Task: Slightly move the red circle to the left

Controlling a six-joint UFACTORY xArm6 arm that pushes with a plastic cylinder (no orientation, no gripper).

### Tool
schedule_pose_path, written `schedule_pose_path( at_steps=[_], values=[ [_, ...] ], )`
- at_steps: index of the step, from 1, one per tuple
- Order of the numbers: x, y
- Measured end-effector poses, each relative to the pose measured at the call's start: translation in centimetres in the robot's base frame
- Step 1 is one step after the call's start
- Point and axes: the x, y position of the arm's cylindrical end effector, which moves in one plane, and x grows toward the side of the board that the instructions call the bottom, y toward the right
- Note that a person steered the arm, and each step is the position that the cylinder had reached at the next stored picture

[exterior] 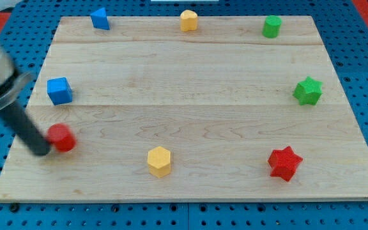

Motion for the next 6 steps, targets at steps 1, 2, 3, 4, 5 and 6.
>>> schedule_pose_path(
  at_steps=[1,2,3,4,5,6],
  values=[
    [-3.9,10.0],
    [-6.9,16.0],
    [-5.8,19.3],
    [-7.2,24.8],
    [-10.1,23.9],
    [-8.3,28.1]
  ],
)
